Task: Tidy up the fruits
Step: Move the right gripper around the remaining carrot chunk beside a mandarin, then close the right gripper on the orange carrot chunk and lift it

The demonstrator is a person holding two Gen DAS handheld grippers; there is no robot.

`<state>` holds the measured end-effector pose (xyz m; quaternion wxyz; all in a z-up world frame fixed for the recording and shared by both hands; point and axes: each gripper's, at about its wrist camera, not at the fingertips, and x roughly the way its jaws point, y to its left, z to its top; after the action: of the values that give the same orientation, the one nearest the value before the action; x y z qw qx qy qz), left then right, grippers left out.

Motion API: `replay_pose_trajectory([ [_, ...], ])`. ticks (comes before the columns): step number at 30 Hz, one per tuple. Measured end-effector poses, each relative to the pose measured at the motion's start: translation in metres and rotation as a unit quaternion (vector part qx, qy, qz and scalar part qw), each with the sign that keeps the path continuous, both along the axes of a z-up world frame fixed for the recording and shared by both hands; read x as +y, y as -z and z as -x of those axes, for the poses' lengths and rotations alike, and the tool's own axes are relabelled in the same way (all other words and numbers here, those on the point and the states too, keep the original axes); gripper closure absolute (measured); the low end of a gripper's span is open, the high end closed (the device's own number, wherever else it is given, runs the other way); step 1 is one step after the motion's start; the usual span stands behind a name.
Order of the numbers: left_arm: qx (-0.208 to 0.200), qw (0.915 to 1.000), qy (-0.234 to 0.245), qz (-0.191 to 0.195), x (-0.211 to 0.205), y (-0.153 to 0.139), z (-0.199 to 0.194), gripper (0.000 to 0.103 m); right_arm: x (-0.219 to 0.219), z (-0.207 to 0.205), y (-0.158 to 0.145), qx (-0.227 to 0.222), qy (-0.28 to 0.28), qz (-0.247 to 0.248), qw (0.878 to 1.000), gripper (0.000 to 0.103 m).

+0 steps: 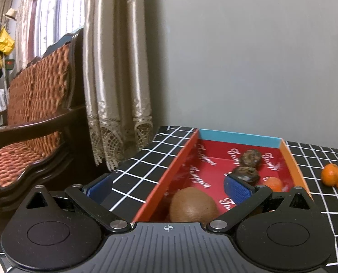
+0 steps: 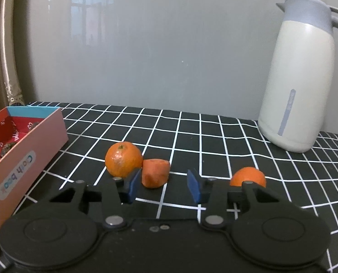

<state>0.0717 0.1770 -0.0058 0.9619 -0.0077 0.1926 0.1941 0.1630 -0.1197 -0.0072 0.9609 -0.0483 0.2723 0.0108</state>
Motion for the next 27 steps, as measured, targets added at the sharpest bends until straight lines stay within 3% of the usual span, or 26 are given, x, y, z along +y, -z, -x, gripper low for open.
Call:
replay_pose_trajectory([
  [13, 0.002, 1.0000, -0.004, 0.000, 0.014, 0.000, -0.005, 0.000, 0.000, -0.031, 0.006, 0.030, 0.000, -0.019, 0.999, 0.065],
  [19, 0.003, 1.0000, -0.007, 0.005, 0.019, 0.000, -0.002, 0.000, 0.003, -0.034, 0.007, 0.038, -0.003, -0.003, 0.999, 0.060],
  [24, 0.006, 1.0000, -0.003, 0.003, 0.020, -0.001, -0.001, 0.000, -0.004, -0.039, 0.009, 0.045, 0.025, -0.015, 0.999, 0.022],
  [27, 0.008, 1.0000, -0.002, 0.004, 0.020, -0.001, -0.001, 0.000, -0.002, -0.041, 0.011, 0.051, 0.023, -0.007, 0.998, 0.016],
])
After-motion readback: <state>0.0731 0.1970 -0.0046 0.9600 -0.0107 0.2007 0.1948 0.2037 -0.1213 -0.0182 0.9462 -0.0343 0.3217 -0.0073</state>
